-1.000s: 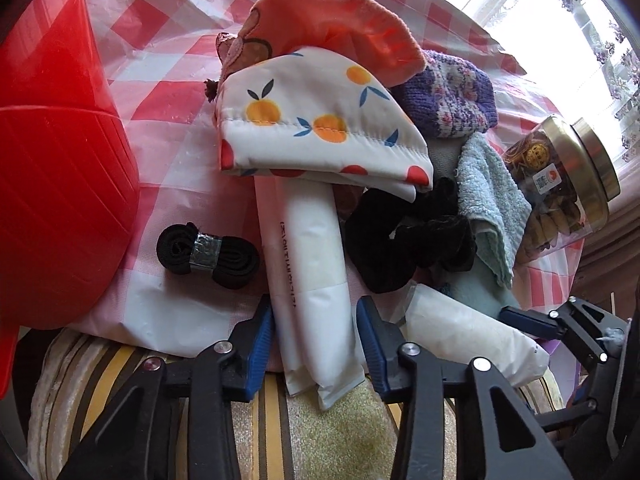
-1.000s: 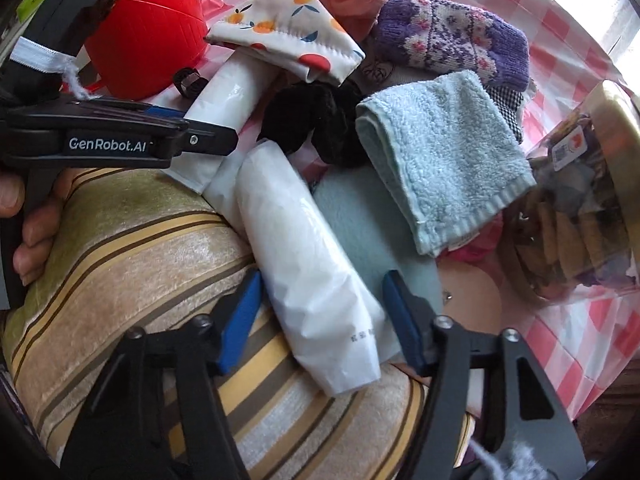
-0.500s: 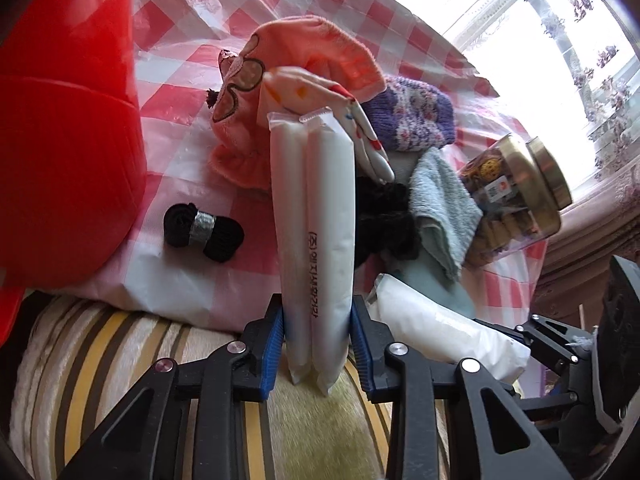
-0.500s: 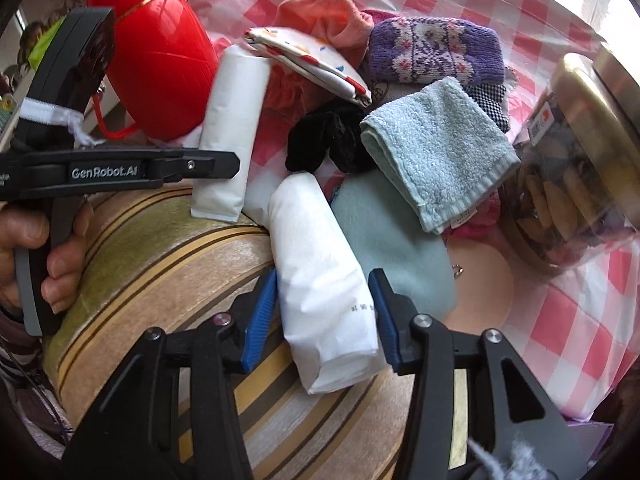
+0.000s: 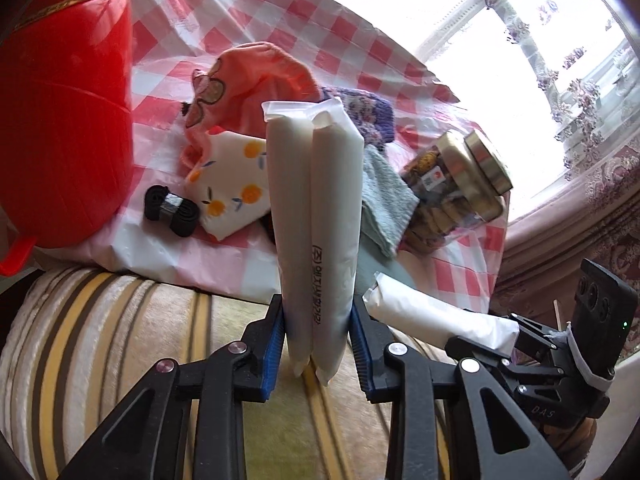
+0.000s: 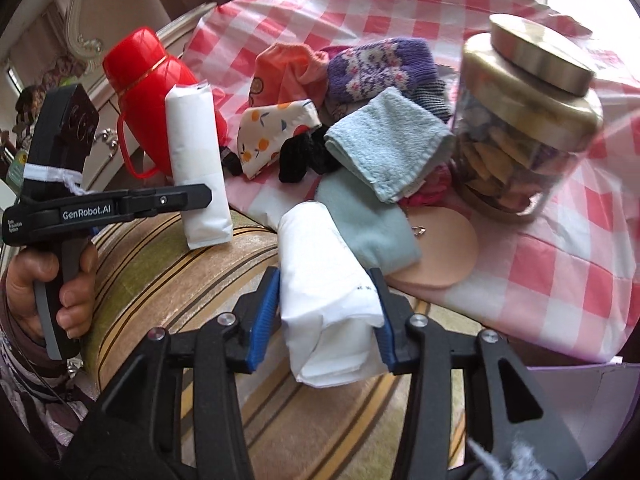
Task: Organize soft objects
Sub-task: 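Carry both white pads into the purple box and open the right tool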
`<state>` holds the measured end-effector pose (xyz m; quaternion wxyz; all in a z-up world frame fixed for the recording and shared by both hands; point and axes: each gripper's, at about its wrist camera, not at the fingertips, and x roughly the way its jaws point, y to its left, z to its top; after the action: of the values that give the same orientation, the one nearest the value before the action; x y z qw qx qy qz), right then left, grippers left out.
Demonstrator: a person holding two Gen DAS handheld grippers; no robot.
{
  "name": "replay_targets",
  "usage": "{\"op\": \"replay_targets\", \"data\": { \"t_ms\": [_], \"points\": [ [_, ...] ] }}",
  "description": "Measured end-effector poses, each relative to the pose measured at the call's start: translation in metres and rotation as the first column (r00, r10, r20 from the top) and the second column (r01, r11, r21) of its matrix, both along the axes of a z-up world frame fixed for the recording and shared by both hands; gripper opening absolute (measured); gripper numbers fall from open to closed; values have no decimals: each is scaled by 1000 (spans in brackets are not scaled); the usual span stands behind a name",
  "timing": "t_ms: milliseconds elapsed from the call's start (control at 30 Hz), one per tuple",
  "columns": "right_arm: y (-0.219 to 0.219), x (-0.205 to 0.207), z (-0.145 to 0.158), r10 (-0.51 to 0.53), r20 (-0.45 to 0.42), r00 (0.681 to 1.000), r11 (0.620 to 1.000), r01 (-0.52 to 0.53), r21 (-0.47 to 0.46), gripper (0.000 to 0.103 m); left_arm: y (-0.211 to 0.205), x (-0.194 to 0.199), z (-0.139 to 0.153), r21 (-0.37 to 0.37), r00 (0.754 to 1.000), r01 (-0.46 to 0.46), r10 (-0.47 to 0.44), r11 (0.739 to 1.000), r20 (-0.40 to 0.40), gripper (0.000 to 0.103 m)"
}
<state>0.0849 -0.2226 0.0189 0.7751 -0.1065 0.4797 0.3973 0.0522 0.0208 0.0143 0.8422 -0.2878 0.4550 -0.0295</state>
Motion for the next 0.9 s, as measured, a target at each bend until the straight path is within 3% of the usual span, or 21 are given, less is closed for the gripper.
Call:
{"op": "replay_targets", "data": {
  "t_ms": [33, 333, 500, 667, 900],
  "points": [
    [-8, -15, 3, -13, 3, 1000, 1000, 13, 9, 48, -4, 0, 3, 2, 1000, 8, -8, 1000, 4, 32],
    [-65, -20, 11, -159, -4, 987, 984, 159, 75, 46, -59, 16, 19, -34, 989, 149, -148, 988, 18, 32],
    [-133, -20, 14, -308, -8, 951, 947, 307, 92, 46, -106, 31, 25, -57, 963, 270, -270, 961, 18, 32],
    [-202, -21, 5, -444, -6, 896, 894, 443, 67, 46, -159, 54, 21, -114, 919, 392, -395, 913, -5, 32],
    [-287, -11, -28, -617, 29, 786, 783, 617, -73, 46, -242, 80, 10, -174, 827, 543, -559, 822, -61, 32]
  ]
}}
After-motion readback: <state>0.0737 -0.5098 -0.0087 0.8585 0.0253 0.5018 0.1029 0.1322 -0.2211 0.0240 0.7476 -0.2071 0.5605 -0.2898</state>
